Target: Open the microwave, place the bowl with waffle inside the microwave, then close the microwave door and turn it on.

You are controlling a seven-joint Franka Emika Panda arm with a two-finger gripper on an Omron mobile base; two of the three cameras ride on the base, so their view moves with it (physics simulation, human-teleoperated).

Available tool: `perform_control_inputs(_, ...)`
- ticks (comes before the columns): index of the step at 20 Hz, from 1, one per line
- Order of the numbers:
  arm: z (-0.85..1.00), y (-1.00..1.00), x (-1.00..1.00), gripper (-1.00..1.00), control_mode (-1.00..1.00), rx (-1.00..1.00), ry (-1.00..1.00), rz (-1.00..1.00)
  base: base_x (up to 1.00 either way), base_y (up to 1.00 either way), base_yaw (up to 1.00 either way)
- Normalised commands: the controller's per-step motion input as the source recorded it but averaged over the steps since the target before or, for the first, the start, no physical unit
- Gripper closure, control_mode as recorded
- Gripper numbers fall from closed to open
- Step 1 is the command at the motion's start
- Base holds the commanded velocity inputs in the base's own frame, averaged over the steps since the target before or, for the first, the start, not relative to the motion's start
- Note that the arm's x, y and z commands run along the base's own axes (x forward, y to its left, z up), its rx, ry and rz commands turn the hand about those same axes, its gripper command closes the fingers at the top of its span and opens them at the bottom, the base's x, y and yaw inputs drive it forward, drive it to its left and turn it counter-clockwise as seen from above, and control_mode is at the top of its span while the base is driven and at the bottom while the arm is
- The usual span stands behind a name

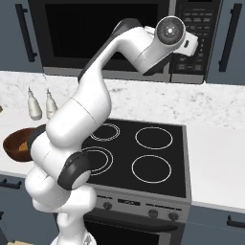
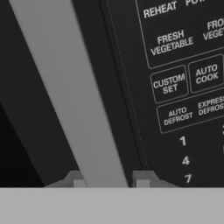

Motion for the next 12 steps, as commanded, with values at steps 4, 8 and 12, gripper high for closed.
perform_control_inputs(4, 0.0, 0.0, 0.0, 1.0, -1.0, 0.0, 0.0, 0.0, 0.0, 0.0, 0.0)
perform_control_inputs(8, 0.0, 0.03, -0.13, 1.0, -1.0, 0.0, -0.03, 0.0, 0.0, 0.0, 0.0)
perform_control_inputs(12, 0.13, 0.06, -0.36, 1.0, -1.0, 0.0, -0.07, 0.01, 0.0, 0.0, 0.0)
